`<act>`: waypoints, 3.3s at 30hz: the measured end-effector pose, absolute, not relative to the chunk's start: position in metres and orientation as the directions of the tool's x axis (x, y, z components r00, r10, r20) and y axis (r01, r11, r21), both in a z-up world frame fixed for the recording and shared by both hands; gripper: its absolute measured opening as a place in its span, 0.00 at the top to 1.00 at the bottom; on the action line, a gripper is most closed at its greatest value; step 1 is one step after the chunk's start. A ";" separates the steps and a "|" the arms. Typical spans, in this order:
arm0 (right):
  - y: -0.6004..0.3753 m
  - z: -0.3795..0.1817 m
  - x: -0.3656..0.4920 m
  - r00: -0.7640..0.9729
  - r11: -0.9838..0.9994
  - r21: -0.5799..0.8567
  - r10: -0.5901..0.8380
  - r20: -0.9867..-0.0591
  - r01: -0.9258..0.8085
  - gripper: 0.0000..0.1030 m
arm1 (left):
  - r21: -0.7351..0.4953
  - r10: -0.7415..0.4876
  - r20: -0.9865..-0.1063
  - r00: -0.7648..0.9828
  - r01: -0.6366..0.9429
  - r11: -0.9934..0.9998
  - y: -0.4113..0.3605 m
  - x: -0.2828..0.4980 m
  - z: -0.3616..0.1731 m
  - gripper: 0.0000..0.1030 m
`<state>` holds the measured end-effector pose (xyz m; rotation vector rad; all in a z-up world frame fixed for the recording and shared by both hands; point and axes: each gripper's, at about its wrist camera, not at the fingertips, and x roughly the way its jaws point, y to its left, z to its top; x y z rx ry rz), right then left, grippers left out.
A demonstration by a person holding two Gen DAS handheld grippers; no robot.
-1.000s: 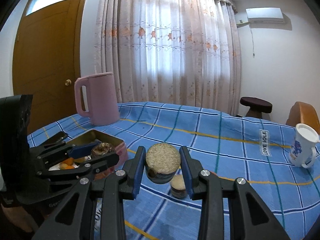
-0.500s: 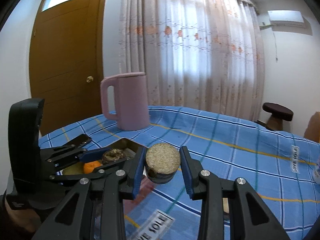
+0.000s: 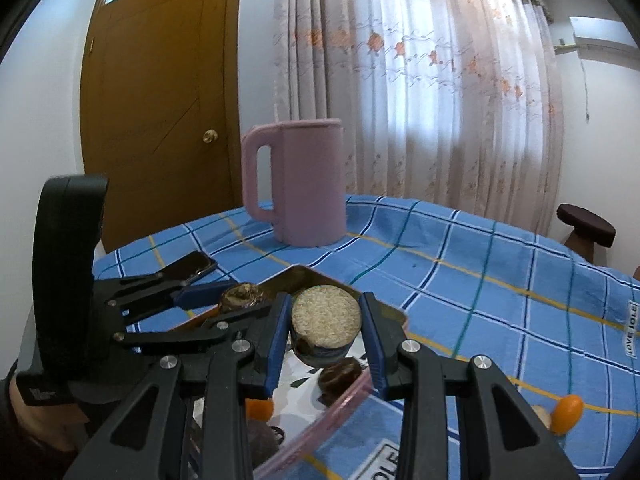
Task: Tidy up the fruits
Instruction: 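Carry the cake and brown fruit over the tin box with both grippers, then open both grippers to drop the cake and brown fruit into the box, then grasp a tan-topped round cake with the left gripper while the right grasps a small orange, then carry the cake and small orange over the tin box with both grippers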
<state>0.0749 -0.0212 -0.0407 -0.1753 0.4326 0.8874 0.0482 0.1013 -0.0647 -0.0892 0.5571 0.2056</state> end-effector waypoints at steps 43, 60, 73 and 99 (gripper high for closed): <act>-0.196 -0.052 0.128 0.759 0.903 0.097 0.405 -0.510 -0.417 0.45 | -0.024 -0.040 -0.544 0.838 0.032 0.999 -0.034 0.092 -0.050 0.17; -0.229 -0.072 0.154 0.759 0.949 0.114 0.305 -0.576 -0.294 0.44 | -0.015 -0.126 -0.747 0.653 0.174 0.985 -0.095 0.177 -0.103 0.58; -0.188 -0.090 0.183 0.668 0.930 0.125 0.337 -0.664 -0.345 0.44 | -0.080 -0.149 -0.710 0.688 0.132 0.988 -0.051 0.172 -0.098 0.65; -0.175 -0.076 0.151 0.698 0.882 0.099 0.428 -0.574 -0.460 0.67 | -0.098 -0.162 -0.567 0.808 0.129 0.987 -0.033 0.144 -0.076 0.65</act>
